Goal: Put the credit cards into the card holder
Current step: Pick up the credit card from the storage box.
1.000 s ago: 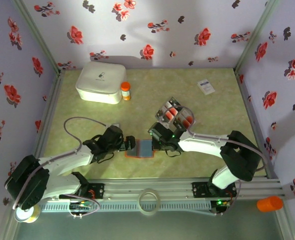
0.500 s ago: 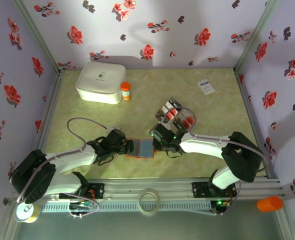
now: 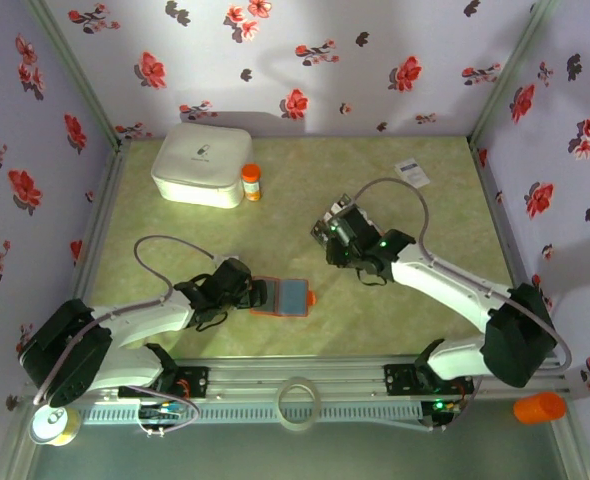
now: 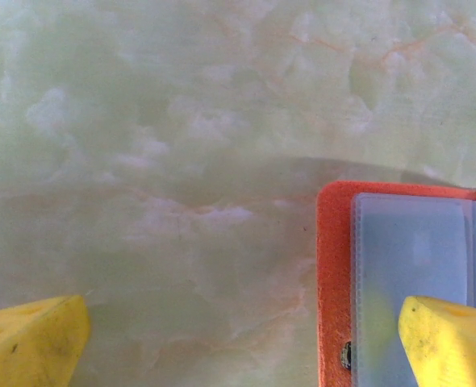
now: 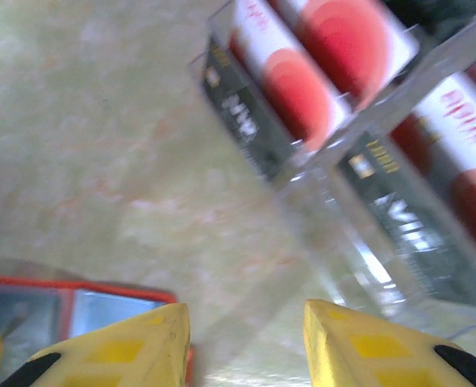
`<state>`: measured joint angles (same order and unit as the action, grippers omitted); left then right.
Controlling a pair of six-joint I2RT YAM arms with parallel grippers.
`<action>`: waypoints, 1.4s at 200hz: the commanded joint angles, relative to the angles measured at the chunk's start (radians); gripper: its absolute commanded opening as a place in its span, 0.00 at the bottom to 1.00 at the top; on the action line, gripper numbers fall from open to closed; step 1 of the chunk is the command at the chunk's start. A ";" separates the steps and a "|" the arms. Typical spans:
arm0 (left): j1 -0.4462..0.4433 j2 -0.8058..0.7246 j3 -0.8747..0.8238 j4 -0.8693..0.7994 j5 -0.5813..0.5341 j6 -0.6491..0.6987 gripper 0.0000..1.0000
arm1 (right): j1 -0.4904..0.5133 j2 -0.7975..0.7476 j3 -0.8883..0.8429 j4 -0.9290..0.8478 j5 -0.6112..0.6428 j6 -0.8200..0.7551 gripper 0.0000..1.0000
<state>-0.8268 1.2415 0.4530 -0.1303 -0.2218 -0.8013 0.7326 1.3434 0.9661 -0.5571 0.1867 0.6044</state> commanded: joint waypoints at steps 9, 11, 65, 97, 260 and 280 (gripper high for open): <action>-0.003 0.007 -0.036 -0.037 -0.043 -0.007 1.00 | -0.046 0.056 0.069 -0.153 0.066 -0.173 0.41; -0.003 0.006 -0.037 -0.037 -0.044 -0.006 1.00 | -0.047 0.060 0.073 -0.155 0.069 -0.178 0.41; -0.003 0.004 -0.045 -0.029 -0.047 -0.018 1.00 | -0.052 0.187 0.196 -0.229 0.197 -0.270 0.36; -0.004 0.002 -0.046 -0.029 -0.047 -0.019 1.00 | -0.052 0.265 0.251 -0.272 0.272 -0.303 0.34; -0.006 -0.001 -0.050 -0.019 -0.047 -0.022 1.00 | -0.089 0.392 0.224 -0.238 0.216 -0.330 0.24; -0.006 -0.002 -0.050 -0.019 -0.049 -0.024 1.00 | -0.091 0.391 0.224 -0.235 0.200 -0.331 0.20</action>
<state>-0.8318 1.2366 0.4381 -0.1078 -0.2359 -0.8062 0.6544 1.7180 1.2045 -0.7963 0.4168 0.2867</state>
